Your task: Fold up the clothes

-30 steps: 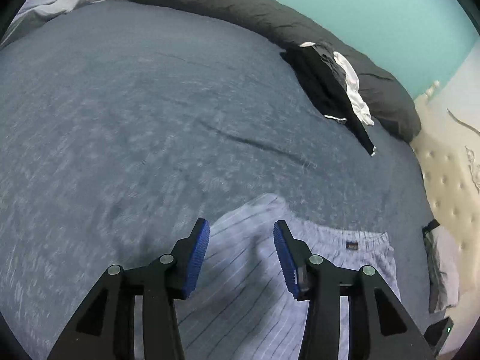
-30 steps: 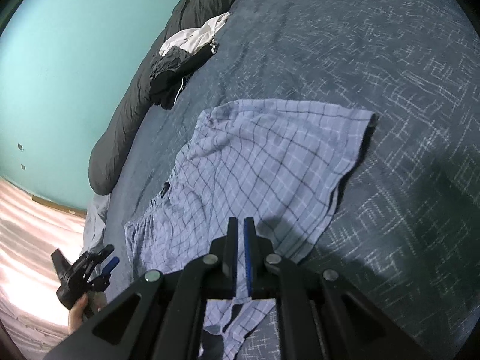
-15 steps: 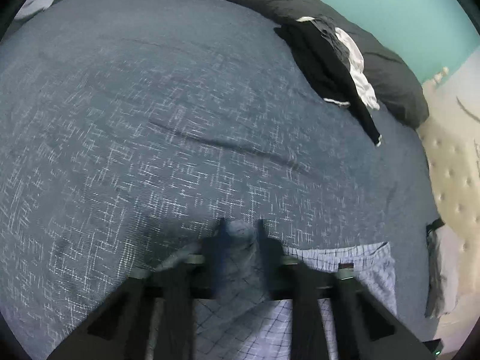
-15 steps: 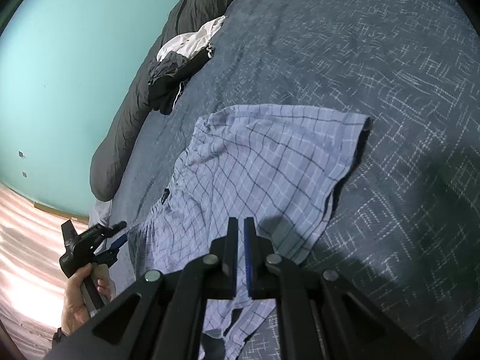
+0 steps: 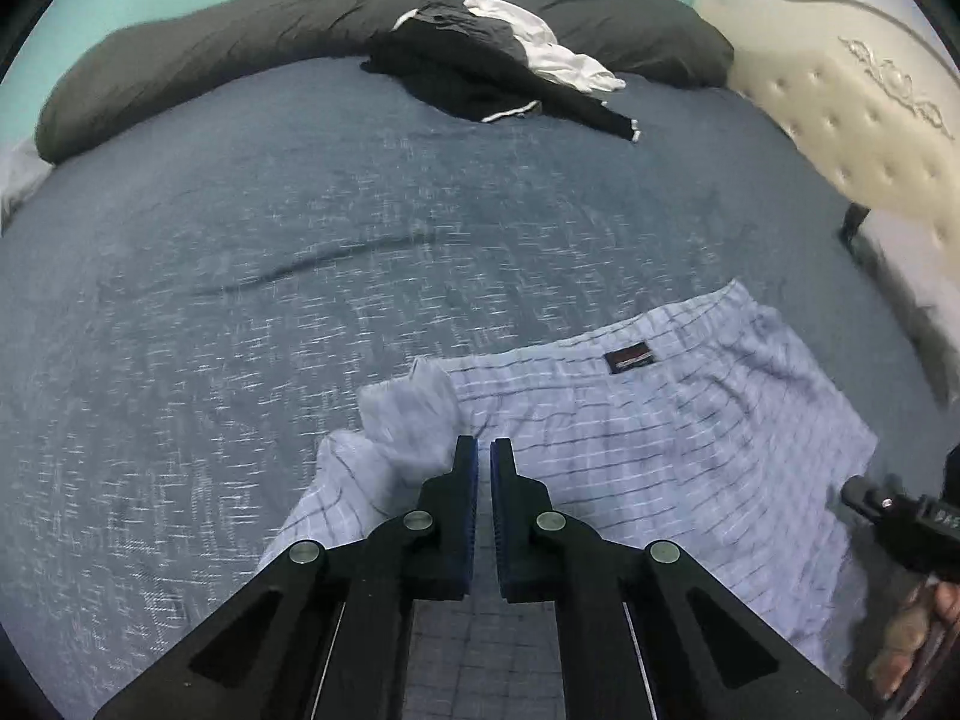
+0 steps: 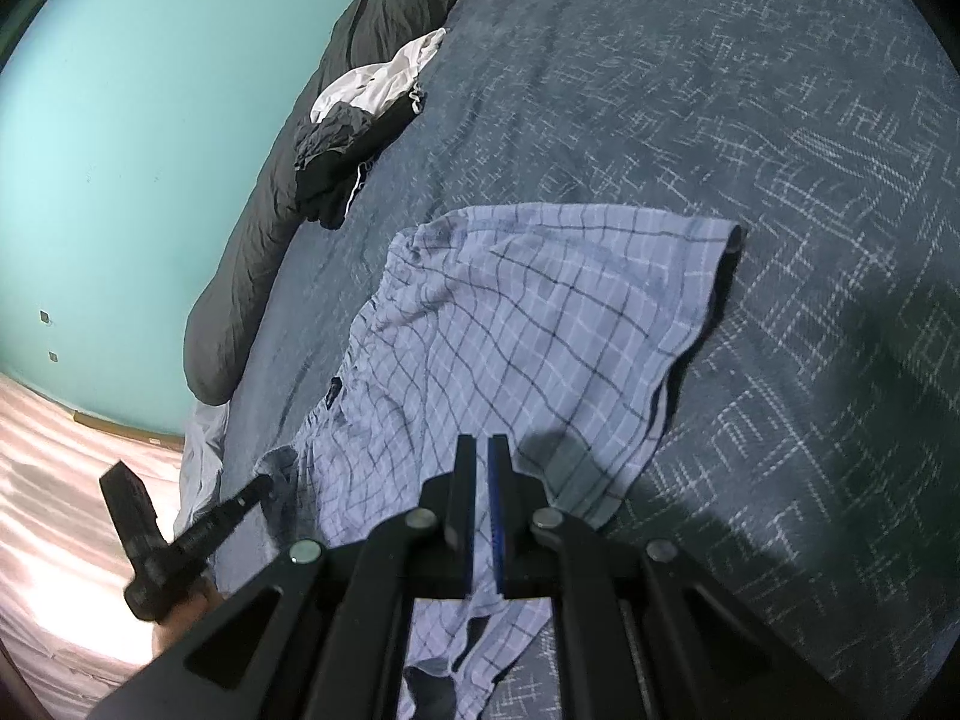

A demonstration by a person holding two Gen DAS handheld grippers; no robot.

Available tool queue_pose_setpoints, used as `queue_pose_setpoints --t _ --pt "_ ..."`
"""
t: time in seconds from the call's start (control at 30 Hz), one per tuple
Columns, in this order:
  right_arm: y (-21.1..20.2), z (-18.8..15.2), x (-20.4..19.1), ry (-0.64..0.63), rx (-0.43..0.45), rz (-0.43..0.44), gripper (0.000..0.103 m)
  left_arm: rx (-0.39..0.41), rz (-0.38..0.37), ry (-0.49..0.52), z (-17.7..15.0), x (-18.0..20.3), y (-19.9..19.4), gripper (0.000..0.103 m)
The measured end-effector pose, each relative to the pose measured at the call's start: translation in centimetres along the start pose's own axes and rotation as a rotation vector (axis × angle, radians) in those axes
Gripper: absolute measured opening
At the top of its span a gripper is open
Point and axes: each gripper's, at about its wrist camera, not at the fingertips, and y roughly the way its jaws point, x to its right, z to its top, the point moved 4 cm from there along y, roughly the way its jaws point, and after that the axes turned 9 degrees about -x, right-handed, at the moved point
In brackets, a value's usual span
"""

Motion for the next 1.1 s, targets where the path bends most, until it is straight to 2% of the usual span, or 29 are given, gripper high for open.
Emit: queue_pose_setpoints --t 0.13,0.2,0.27,0.37,0.47,0.57,0.73,0.83,1.0,1.07,1.1 --pt "0.1 -0.1 -0.1 0.001 -0.008 0.005 0.005 0.015 0.003 -0.073 0.2 -1.6 -0.5 0.005" --pt "0.2 -0.1 0.0 0.004 -0.009 0.006 0.005 0.026 0.015 -0.120 0.4 -2.7 -0.8 0.009" --pt "0.2 -0.1 0.0 0.008 -0.013 0.008 0.005 0.027 0.022 -0.171 0.9 -4.2 -0.8 0.023" --pt "0.3 -0.2 0.0 0.009 -0.017 0.009 0.005 0.031 0.042 -0.244 1.7 -6.3 -0.9 0.036" --pt "0.3 -0.2 -0.1 0.008 -0.016 0.010 0.005 0.038 0.028 -0.299 2.7 -7.8 -1.0 0.046" --pt "0.3 -0.2 -0.1 0.008 -0.017 0.008 0.005 0.036 0.001 -0.354 3.9 -9.2 -0.8 0.047" --pt "0.3 -0.3 -0.1 0.008 -0.020 0.008 0.005 -0.023 -0.029 -0.400 4.9 -10.4 1.5 0.046" --pt "0.4 -0.4 -0.1 0.009 -0.024 0.010 0.005 -0.041 -0.007 -0.393 4.4 -10.5 2.3 0.044" --pt "0.5 -0.4 -0.1 0.007 -0.030 0.012 0.005 -0.060 -0.034 -0.354 3.0 -9.1 2.5 0.039" --pt "0.5 -0.4 -0.2 0.005 -0.031 0.014 0.005 -0.059 -0.041 -0.336 2.5 -8.4 2.4 0.030" --pt "0.5 -0.4 -0.2 0.004 -0.032 0.014 0.005 -0.057 -0.041 -0.327 2.4 -8.1 2.3 0.029"
